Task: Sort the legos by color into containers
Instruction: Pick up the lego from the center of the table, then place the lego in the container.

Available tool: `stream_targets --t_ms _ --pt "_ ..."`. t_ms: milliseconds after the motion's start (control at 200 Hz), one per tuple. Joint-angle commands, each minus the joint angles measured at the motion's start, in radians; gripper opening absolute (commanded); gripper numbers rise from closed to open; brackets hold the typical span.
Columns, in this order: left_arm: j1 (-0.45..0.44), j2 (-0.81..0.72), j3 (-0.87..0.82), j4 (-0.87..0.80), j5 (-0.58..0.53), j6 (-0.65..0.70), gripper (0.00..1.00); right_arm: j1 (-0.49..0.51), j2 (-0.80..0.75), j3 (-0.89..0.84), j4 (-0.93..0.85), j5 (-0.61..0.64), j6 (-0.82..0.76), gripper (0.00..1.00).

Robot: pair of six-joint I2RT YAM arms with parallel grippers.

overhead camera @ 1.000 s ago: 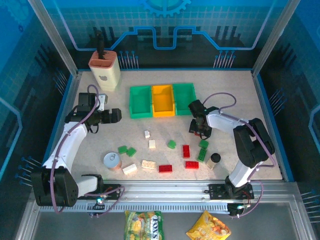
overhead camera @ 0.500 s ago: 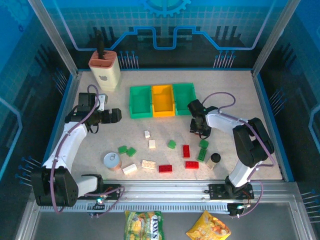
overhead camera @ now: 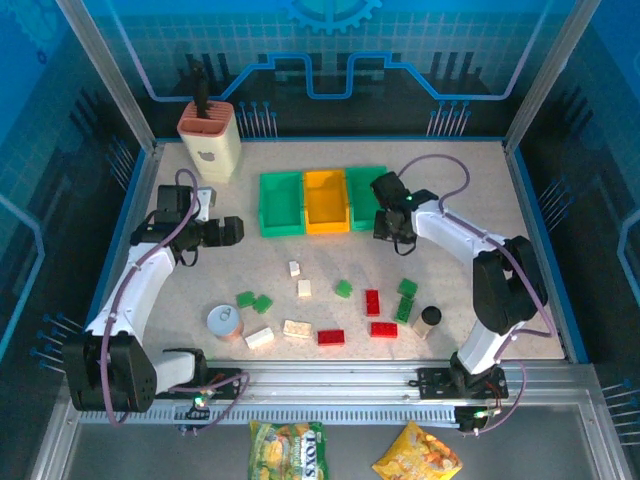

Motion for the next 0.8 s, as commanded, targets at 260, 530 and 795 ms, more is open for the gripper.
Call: stream_targets --t_ms 260,530,795 --pt "-0.003 0.019 0.021 0.008 0.043 0.02 0.97 -0.027 0.229 0.324 -0.022 -0.077 -0.205 0.44" --pt "-0.003 0.039 0.02 0.018 0.059 0.012 0.97 -0.062 0.385 0.467 0.0 -0.134 -0.225 0.44" --pt "-0.003 0.054 0.021 0.022 0.073 0.006 0.96 -0.073 0.476 0.521 0.026 -0.177 -0.233 0.44"
